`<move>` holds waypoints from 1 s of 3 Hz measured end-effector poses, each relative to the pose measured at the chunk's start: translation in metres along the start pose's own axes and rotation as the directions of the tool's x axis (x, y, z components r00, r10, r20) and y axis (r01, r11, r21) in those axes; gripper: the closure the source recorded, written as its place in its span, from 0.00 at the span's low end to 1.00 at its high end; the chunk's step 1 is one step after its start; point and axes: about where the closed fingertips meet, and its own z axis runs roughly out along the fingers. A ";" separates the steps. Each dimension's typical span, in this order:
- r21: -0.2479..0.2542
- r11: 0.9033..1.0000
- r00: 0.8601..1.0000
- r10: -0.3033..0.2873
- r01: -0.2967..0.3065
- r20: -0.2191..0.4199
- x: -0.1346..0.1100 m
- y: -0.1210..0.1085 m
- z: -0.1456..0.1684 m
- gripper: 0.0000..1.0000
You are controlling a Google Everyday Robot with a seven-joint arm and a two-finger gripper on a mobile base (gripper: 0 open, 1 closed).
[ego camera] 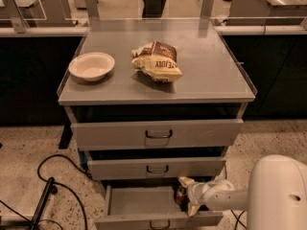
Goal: Pick coke can from bottom drawer and place on counter
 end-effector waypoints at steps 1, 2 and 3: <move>0.029 0.997 0.996 -0.066 0.067 -0.061 0.044 0.027 -0.051 0.00; 0.029 0.997 0.996 -0.066 0.068 -0.061 0.044 0.027 -0.051 0.00; 0.026 0.997 0.996 -0.073 0.075 -0.052 0.039 0.027 -0.047 0.00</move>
Offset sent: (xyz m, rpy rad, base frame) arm -0.0199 -0.0514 0.0158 -0.0501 -0.0518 0.0081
